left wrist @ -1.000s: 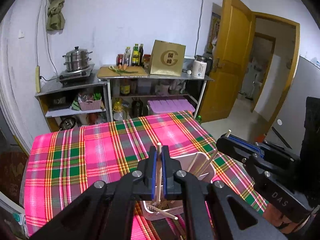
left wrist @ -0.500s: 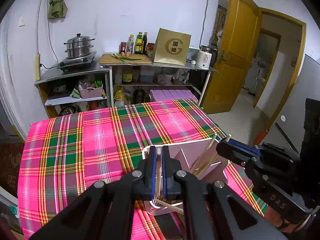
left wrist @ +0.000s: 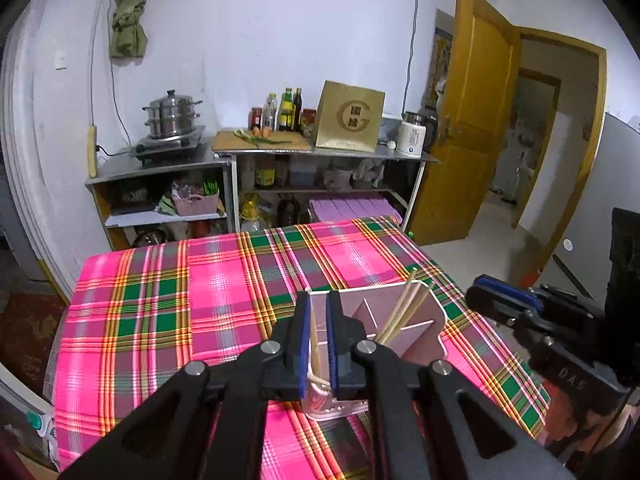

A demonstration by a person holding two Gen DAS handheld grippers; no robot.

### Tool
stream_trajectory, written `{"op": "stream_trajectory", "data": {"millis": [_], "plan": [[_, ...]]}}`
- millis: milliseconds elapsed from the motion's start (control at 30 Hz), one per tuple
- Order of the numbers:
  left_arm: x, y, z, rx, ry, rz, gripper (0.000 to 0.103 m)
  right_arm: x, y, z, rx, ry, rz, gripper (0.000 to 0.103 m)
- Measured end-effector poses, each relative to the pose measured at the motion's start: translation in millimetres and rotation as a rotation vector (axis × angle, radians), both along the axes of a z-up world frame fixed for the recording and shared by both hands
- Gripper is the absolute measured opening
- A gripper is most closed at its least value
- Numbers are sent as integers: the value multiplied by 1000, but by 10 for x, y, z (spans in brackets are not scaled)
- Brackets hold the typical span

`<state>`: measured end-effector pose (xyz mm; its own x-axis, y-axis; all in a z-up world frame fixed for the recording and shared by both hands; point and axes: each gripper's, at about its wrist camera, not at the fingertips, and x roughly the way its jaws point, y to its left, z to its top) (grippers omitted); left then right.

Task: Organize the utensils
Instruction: 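Open both grippers to release the chopsticks into the basket, then move both open grippers back down to the loose chopsticks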

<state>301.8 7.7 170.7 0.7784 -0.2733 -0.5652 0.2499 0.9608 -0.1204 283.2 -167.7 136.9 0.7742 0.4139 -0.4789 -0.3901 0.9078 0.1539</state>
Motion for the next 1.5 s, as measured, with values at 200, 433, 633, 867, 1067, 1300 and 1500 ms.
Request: {"op": "stream_trajectory", "data": {"millis": [200, 433, 633, 867, 1067, 1300, 1500], "plan": [[-407, 116, 16, -13, -40, 12, 14, -412, -97, 54, -6, -37, -3, 15], [-905, 153, -146, -4, -64, 26, 16, -883, -224, -36, 13, -58, -4, 15], [-1247, 104, -412, 3, -48, 7, 17, -1165, -318, -234, 20, -28, -5, 15], [-1504, 98, -688, -10, -17, 4, 17, -1410, -335, -483, 6, 12, -7, 15], [-1685, 98, -893, -16, 14, 4, 17, -1526, -389, -640, 19, 38, -14, 15], [-1743, 96, -1143, -10, 61, 8, 17, -1561, -392, -776, 27, 69, -12, 15], [-1667, 104, -1317, -5, 106, 19, 18, -1495, -276, -921, 14, 110, 3, 15]]}}
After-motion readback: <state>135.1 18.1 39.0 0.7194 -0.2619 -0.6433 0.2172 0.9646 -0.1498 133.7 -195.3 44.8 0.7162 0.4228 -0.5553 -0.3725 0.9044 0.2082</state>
